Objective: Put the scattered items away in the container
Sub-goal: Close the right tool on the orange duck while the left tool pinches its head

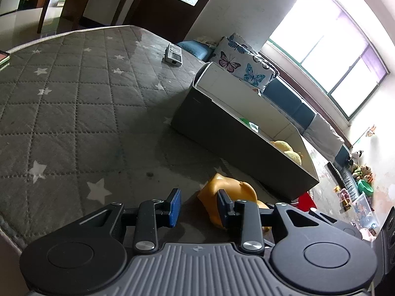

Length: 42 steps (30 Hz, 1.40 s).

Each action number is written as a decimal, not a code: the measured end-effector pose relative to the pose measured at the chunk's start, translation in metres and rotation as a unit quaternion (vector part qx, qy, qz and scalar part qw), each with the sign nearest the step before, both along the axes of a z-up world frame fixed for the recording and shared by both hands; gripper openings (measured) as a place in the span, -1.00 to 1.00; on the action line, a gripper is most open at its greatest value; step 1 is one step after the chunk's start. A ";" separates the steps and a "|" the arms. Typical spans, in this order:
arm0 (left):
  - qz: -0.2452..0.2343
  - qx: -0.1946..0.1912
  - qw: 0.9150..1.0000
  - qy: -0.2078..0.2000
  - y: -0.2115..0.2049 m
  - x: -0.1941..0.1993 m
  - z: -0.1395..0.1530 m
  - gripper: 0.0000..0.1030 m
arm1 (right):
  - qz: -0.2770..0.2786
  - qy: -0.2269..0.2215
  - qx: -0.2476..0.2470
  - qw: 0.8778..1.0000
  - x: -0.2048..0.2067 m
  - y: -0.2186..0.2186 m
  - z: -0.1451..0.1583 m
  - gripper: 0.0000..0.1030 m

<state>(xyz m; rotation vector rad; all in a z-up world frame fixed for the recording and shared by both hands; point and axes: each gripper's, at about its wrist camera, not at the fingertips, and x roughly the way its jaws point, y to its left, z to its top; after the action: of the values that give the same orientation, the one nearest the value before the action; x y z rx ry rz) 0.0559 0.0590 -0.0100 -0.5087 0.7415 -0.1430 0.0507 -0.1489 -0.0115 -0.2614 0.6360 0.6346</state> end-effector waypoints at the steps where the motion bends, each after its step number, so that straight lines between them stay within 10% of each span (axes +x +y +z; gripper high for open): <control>1: 0.000 -0.001 1.000 -0.001 0.001 -0.001 0.000 -0.32 | 0.001 0.000 0.000 1.000 0.000 0.000 0.000 0.14; 42: -0.044 0.000 0.998 -0.040 -0.015 0.020 -0.004 -0.27 | 0.001 0.009 -0.001 1.000 0.003 0.005 -0.005 0.13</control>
<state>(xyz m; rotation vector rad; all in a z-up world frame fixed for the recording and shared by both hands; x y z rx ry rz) 0.0757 0.0443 -0.0141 -0.4674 0.6867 -0.2444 0.0536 -0.1435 -0.0163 -0.2583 0.6546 0.6385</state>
